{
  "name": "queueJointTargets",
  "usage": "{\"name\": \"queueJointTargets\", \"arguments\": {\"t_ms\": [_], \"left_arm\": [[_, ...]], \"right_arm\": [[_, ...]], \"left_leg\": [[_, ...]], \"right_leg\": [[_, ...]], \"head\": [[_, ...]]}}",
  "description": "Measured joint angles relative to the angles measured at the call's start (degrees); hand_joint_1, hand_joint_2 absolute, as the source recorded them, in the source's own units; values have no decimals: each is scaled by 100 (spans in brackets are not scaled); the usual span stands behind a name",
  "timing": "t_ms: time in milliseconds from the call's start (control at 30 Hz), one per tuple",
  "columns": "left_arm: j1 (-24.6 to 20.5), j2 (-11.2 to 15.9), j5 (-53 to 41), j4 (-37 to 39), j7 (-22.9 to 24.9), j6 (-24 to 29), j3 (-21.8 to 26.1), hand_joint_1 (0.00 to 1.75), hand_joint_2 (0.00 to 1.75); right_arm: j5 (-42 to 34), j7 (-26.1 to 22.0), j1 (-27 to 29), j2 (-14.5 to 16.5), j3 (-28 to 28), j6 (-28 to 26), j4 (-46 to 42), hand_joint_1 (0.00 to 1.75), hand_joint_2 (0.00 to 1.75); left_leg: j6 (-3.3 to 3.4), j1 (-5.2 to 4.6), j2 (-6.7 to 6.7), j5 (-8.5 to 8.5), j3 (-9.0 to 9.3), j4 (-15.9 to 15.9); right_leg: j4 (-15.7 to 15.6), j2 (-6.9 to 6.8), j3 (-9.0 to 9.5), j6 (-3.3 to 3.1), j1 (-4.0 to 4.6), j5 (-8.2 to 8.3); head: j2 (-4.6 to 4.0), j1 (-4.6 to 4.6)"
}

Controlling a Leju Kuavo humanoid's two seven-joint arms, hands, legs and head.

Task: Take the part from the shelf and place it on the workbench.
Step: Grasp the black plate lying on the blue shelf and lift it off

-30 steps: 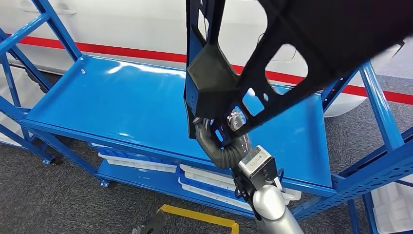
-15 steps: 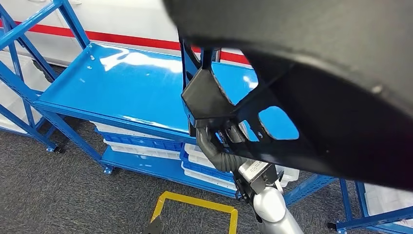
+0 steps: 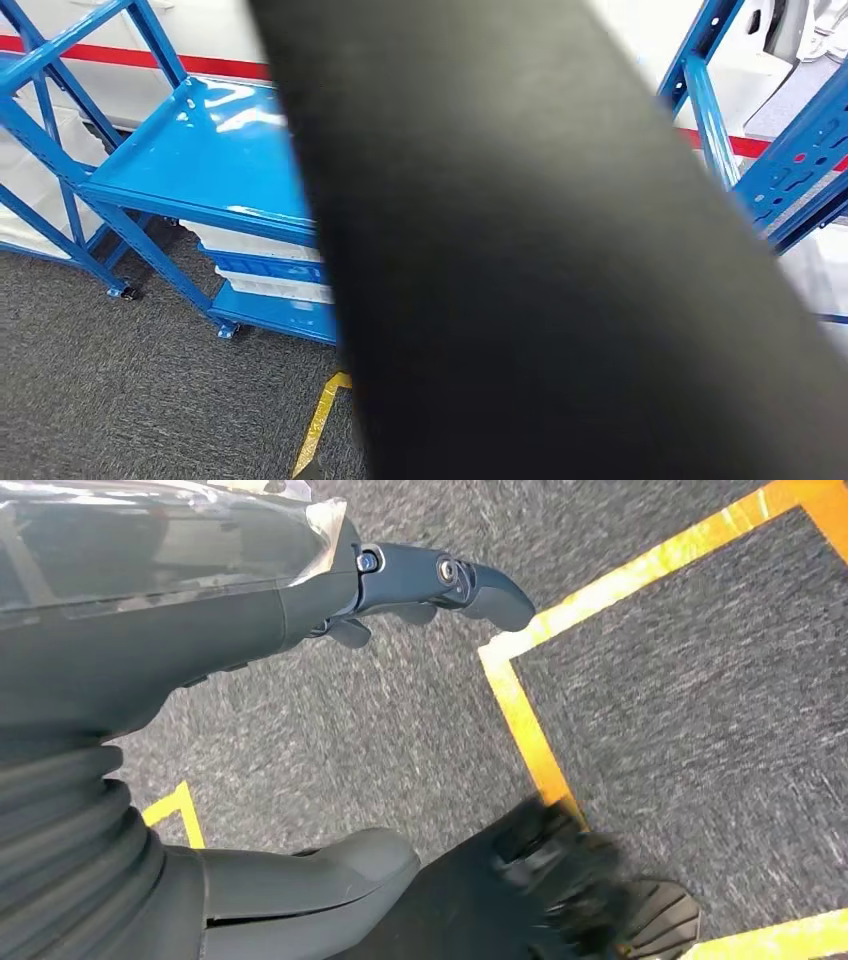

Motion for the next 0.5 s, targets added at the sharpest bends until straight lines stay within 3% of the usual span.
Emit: {"name": "queueJointTargets", "arguments": {"t_ms": [67,133,200,267,333,367,400,433,500], "left_arm": [[-53,7,-18,3,-38,-19,2,0,175],[-75,17,-32,14,-55,-22,4,0,175],[-60,29,-39,33,-59,-24,11,0,175],[-58,34,-44,42,-65,-38,22,0,175],[-55,33,-46,49,-80,-69,33,0,175],[-46,33,-46,58,-90,-85,37,0,175],[-35,35,-46,70,-99,-96,42,0,175],[-26,37,-48,81,-107,-101,45,0,175],[-18,37,-51,94,-120,-109,49,0,175]], "right_arm": [[32,-16,6,7,-1,13,0,175,175],[49,-21,9,14,2,19,0,175,175],[59,-23,11,20,5,28,0,175,175],[68,-29,19,16,7,55,1,175,175],[74,-39,36,6,11,93,5,175,175],[74,-48,46,1,13,116,9,175,175],[74,-57,52,-2,15,137,13,175,175],[74,-66,56,-3,17,163,14,175,175],[73,-79,55,-3,24,207,18,175,175]], "left_leg": [[63,-49,122,-64,418,-668],[167,-100,79,-100,459,-859],[286,-99,-3,-11,404,-894],[373,-81,-82,94,330,-915],[400,-89,-183,175,226,-906],[397,-94,-235,208,179,-899],[389,-96,-290,234,143,-890],[378,-96,-350,253,117,-877],[347,-99,-474,272,73,-833]], "right_leg": [[6,-98,-29,59,31,56],[5,-220,-38,133,36,103],[115,-185,-111,181,11,45],[639,-10,-348,156,-2,-267],[1437,88,-646,125,-2,-651],[1686,100,-716,138,-3,-749],[1703,105,-671,171,-5,-753],[1457,117,-495,217,-9,-665],[591,261,31,276,-24,-426]], "head": [[0,7],[0,11],[0,10],[0,13],[0,15],[0,15],[0,15],[0,15],[0,14]]}}
